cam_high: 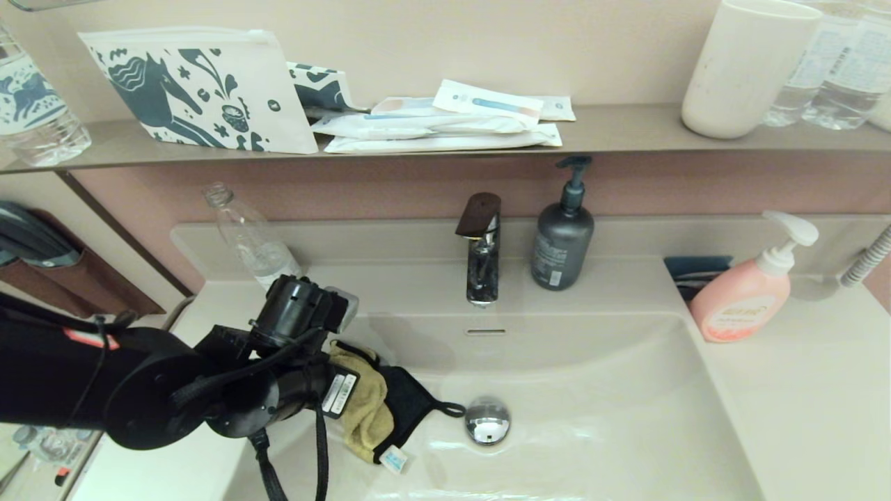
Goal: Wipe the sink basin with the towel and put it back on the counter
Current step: Wipe the sink
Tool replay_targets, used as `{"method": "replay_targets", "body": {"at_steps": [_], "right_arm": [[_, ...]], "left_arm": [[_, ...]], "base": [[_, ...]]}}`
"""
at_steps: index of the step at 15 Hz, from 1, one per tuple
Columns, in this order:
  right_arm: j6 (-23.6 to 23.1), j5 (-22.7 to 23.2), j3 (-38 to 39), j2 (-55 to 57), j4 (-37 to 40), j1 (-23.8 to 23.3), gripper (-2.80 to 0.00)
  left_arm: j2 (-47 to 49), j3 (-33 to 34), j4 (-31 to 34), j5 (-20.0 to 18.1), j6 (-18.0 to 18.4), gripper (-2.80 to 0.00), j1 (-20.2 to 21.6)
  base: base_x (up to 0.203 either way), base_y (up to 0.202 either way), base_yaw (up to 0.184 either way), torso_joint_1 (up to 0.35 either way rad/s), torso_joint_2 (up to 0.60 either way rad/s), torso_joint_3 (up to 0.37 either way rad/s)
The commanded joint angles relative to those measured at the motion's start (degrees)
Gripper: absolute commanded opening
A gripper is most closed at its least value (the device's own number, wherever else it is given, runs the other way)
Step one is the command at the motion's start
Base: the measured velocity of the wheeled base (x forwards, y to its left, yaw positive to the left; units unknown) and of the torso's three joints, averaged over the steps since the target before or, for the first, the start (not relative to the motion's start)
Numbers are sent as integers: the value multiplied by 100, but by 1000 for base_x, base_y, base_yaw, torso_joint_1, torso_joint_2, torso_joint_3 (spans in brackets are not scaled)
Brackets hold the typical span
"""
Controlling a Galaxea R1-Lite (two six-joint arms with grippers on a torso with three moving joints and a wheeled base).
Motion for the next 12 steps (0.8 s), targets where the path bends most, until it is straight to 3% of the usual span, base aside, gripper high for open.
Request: {"method": "replay_targets", "body": {"at_steps": [1, 3, 7, 12], "right_arm": [[-3, 2, 4, -1, 2, 1, -280], [-3, 2, -3, -1, 2, 1, -280], [-3, 2, 3, -1, 2, 1, -280], [-3, 2, 3, -1, 2, 1, -280]], "left_arm": [[-1, -12, -37, 15, -222, -280, -109], [211, -73, -319, 73, -667, -280, -234], [538, -70, -1528, 189, -992, -280, -531], [879, -228, -1663, 618, -1657, -280, -1034]], "base": [[0, 0, 0, 0, 0, 0], [0, 0, 0, 0, 0, 0], [0, 0, 0, 0, 0, 0], [0, 0, 0, 0, 0, 0]]}}
